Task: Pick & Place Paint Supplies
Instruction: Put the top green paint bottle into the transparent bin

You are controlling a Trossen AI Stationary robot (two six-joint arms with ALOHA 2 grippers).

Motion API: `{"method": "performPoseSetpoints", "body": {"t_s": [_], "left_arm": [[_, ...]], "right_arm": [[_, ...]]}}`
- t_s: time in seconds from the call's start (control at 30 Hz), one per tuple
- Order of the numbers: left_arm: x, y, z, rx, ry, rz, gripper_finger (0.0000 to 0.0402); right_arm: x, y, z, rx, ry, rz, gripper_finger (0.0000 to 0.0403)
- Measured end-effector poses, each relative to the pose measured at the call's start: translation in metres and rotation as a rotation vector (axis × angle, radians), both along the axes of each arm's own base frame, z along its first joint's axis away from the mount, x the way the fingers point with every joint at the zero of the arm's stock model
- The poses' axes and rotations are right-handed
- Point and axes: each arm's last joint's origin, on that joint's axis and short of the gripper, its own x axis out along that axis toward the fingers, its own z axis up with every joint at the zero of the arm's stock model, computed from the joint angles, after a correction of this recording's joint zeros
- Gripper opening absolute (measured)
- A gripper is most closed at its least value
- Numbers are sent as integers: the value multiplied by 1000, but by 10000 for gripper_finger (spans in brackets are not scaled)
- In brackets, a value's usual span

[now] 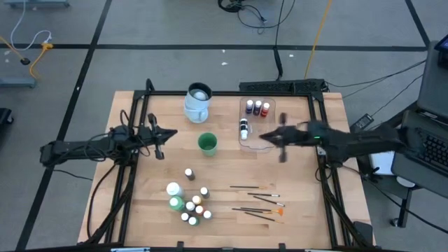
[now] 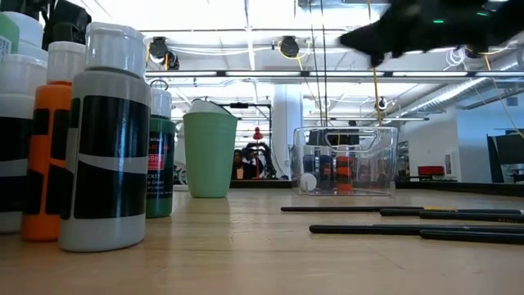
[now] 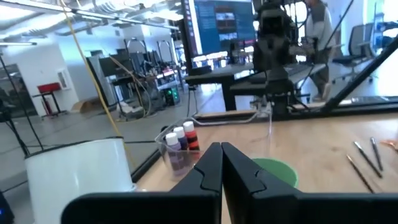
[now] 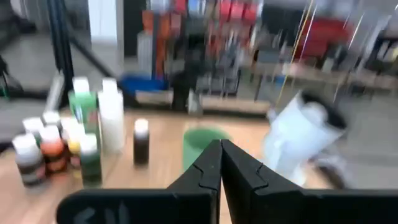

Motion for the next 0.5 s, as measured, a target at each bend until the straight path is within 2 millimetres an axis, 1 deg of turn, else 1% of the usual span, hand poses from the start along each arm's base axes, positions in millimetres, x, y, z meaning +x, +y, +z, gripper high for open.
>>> {"method": "performPoseSetpoints", "body": {"t_s": [0.07,0.17,0.27,0.37,0.43,0.5], "left_arm": [[0,0,1,-24,-20,-4,2],[0,0,2,-50,-38,-8,11],[0,0,1,-44,-21,-5,19],[0,0,1,-38,-18,6,18],[0,0,0,-36,-9,13,13],[0,0,0,-20,-2,16,7]], "right_arm": [[30,7,7,-6,64,25,19],[75,21,16,-42,100,88,54],[115,38,7,-81,169,147,104],[149,50,2,-108,205,178,160],[168,55,1,-105,241,204,191],[185,60,-7,-124,292,277,213]]}}
